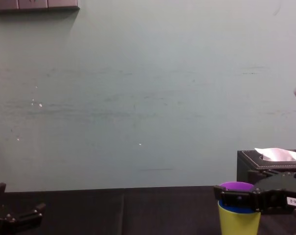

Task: Stack the three plastic cups sequentially using one hand.

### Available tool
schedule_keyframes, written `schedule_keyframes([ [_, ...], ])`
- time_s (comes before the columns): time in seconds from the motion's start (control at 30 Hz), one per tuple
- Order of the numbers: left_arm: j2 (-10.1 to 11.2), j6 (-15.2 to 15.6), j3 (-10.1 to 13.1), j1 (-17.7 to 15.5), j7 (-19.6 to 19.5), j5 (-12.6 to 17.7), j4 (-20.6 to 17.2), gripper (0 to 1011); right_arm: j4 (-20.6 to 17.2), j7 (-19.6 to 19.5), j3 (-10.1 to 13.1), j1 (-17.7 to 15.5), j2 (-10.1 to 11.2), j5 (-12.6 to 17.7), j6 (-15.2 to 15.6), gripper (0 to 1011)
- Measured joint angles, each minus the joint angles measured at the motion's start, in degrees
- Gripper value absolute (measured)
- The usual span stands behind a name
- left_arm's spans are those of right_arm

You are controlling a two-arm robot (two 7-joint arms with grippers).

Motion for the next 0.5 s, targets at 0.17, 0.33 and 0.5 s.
schedule_keyframes([
  [0.17, 0.0, 0.0, 0.0, 0.0, 0.0, 0.0, 0.0, 1011, -1.0, 0.1, 0.8, -1.1, 0.1, 0.7, -1.7, 1003],
  [0.33, 0.0, 0.0, 0.0, 0.0, 0.0, 0.0, 0.0, 1011, -2.7, -0.6, 2.1, -2.6, 0.0, 1.3, -3.3, 1003],
  [0.5, 0.0, 0.0, 0.0, 0.0, 0.0, 0.0, 0.0, 1011, -4.8, -2.7, 3.6, -4.5, -0.5, 1.2, -4.9, 1003],
])
